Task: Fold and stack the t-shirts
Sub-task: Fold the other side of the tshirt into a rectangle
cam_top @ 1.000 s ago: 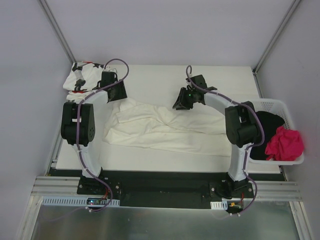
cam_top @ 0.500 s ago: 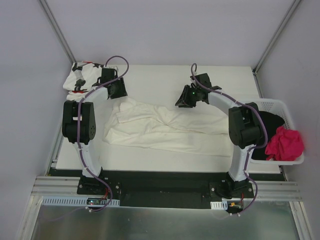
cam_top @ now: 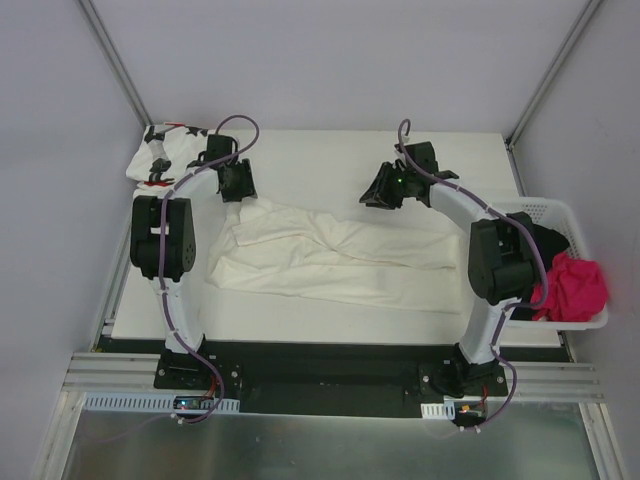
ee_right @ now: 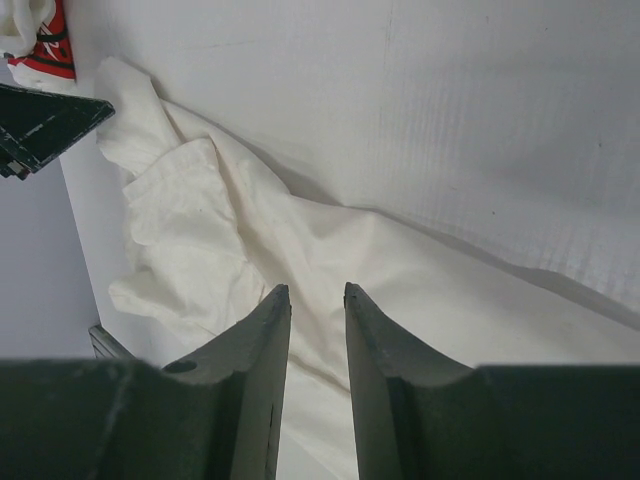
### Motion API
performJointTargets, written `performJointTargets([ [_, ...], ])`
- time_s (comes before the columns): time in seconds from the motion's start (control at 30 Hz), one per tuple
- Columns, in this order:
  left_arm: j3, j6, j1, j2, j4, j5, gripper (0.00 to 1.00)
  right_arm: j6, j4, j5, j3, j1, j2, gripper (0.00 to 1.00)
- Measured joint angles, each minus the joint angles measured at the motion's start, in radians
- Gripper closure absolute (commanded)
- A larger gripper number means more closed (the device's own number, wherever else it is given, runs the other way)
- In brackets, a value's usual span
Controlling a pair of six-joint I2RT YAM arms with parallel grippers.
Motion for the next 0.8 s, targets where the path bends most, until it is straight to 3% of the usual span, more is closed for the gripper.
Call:
performJointTargets([
  [0.1, 0.004, -0.004, 0.000, 0.009, -0.025, 0.001, 0.57, 0.003, 0.002, -0.004, -0.003, -0.009, -0.005, 0.69],
  [0.13, 0.008, -0.006, 0.000, 0.013, -0.033, 0.002, 0.67, 0.005, 0.003, -0.006, -0.003, -0.010, -0.006, 0.69],
  [0.23, 0.024, -0.019, 0.000, 0.034, -0.047, 0.006, 0.75, 0.008, 0.011, -0.011, -0.009, -0.016, -0.010, 0.69],
  [0.33, 0.039, -0.026, 0.000, 0.054, -0.053, 0.009, 0.98, 0.013, 0.016, -0.013, -0.019, -0.021, -0.014, 0.69],
  [0.8, 0.105, -0.035, 0.000, 0.068, -0.102, -0.001, 1.00, 0.023, 0.037, -0.018, -0.049, -0.057, -0.051, 0.69],
])
